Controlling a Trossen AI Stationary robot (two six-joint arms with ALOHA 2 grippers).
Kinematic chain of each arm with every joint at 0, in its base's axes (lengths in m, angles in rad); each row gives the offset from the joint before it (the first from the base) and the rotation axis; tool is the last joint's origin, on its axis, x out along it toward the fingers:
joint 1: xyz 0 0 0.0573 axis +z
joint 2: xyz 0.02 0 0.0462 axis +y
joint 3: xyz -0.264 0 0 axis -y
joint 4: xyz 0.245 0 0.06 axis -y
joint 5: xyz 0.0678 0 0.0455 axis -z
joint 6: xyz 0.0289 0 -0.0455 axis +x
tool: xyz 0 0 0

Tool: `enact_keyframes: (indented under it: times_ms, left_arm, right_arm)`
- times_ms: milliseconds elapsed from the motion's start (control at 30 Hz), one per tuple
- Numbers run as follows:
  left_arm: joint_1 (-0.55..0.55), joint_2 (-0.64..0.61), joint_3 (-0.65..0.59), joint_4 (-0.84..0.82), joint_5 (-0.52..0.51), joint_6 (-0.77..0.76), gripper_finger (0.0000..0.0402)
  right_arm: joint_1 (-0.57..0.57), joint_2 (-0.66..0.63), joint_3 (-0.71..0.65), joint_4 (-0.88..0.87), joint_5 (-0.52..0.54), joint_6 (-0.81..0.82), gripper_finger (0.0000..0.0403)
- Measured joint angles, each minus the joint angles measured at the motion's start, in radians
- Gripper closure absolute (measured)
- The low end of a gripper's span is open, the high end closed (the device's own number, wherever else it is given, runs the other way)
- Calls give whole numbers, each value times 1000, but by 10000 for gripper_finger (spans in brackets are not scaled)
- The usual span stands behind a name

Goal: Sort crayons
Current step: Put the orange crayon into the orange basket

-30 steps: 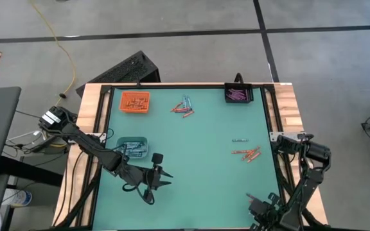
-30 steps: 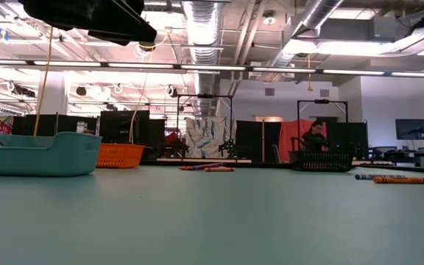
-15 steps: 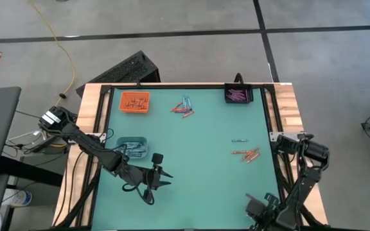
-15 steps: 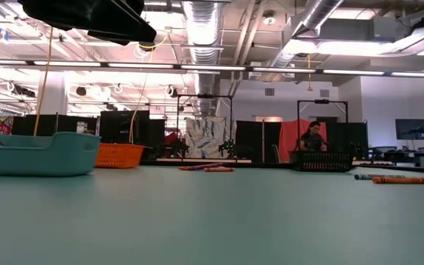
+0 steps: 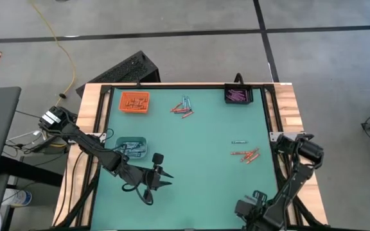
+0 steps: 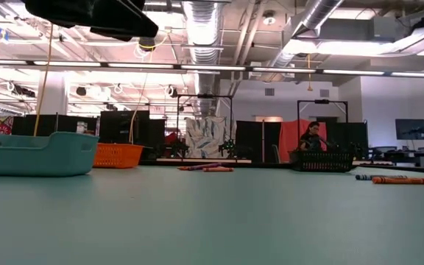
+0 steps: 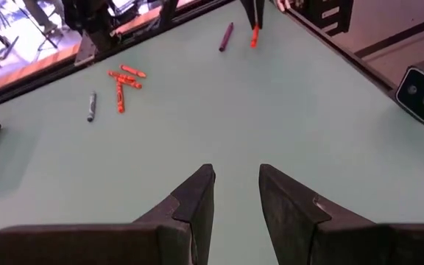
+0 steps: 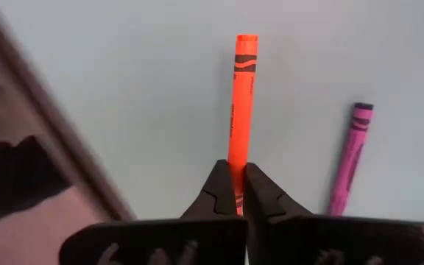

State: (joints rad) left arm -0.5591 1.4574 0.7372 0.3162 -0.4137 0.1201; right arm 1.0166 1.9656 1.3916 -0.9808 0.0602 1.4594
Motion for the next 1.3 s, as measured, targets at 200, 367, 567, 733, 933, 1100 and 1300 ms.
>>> enact_keyframes:
  times_ms: [200, 367, 567, 733, 933, 1100, 1300]
  left_arm:
    - [0, 0, 0, 83, 0, 49, 302]
    - [0, 0, 0, 219, 0, 130, 302]
    - [0, 0, 0, 414, 17, 221, 302]
    - [0, 0, 0, 526, 21, 239, 302]
    - [0, 0, 0, 612, 100, 243, 302]
    - [-1, 0, 0, 637, 113, 275, 302]
    - [-4, 0, 0, 702, 97, 332, 302]
  right_arm:
    - [-63, -2, 112, -83, 146, -170, 402]
    - [-135, -3, 213, -96, 431, -407, 402]
    - [-221, -3, 332, -41, 741, -778, 403]
    - [-268, -3, 414, 33, 843, -1076, 403]
    - [-300, -4, 515, 84, 891, -1296, 403]
    - [-319, -4, 563, 179, 896, -1441, 403]
    - [-347, -4, 571, 293, 846, -1569, 403]
